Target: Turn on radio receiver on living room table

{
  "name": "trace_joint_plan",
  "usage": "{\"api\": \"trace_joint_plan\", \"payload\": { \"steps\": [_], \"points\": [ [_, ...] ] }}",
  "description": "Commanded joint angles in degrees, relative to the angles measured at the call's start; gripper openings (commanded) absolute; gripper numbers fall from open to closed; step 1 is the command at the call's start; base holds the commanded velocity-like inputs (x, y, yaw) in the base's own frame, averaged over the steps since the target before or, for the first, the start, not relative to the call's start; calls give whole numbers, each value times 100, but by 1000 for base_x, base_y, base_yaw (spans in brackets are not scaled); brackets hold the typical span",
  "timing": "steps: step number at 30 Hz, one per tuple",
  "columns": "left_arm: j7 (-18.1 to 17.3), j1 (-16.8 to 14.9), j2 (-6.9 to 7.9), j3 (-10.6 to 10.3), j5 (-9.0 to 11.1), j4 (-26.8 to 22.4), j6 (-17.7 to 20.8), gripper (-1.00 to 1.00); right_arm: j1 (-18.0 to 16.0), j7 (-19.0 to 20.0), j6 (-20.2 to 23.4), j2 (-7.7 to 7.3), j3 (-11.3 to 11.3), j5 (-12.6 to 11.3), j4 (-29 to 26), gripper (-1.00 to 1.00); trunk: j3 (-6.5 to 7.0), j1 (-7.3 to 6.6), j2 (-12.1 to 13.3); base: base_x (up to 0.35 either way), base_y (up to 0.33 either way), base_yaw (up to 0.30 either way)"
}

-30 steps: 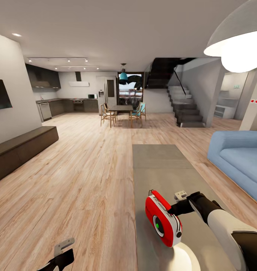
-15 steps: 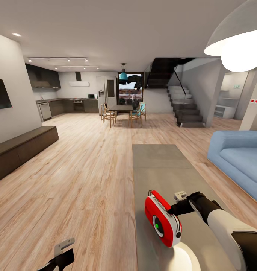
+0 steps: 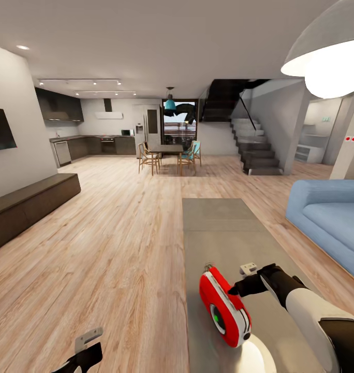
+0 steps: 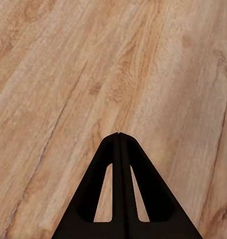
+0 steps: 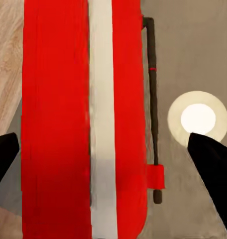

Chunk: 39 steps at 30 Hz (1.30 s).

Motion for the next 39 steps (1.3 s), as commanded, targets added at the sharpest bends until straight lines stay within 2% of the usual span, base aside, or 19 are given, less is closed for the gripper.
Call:
{"api": "trace_joint_plan", "payload": {
  "steps": [1, 12, 25, 28, 30, 32, 39],
  "points": [
    [0, 1, 0, 0, 0, 0, 0, -100, 0, -1, 0, 0, 0, 0, 0, 100, 0, 0, 0, 0, 0, 0],
    [-9, 3, 37, 0, -3, -2, -8, -100, 0, -8, 1, 0, 0, 0, 0, 100, 0, 0, 0, 0, 0, 0],
    [-8, 3, 69, -3, -18, 0, -9, -100, 0, -69, 0, 0, -4, 18, 0, 100, 233, -286, 521, 0, 0, 0],
    [-9, 5, 67, -2, -139, 0, -4, -100, 0, -71, 0, 0, -1, 22, -4, 100, 287, -351, 642, 0, 0, 0],
    [-9, 3, 62, -1, -365, 0, 4, -100, 0, -75, 0, 0, -5, 22, -6, 100, 323, -395, 722, 0, 0, 0],
    [-9, 0, 58, 4, -496, 0, 7, -100, 0, -78, 0, 0, -7, 21, -8, 100, 359, -439, 802, 0, 0, 0],
    [-31, 0, 61, 38, -580, 0, -23, -100, 0, -81, 0, 0, -1, 22, -9, 100, 485, -593, 1083, -2, 26, 0]
  ]
}}
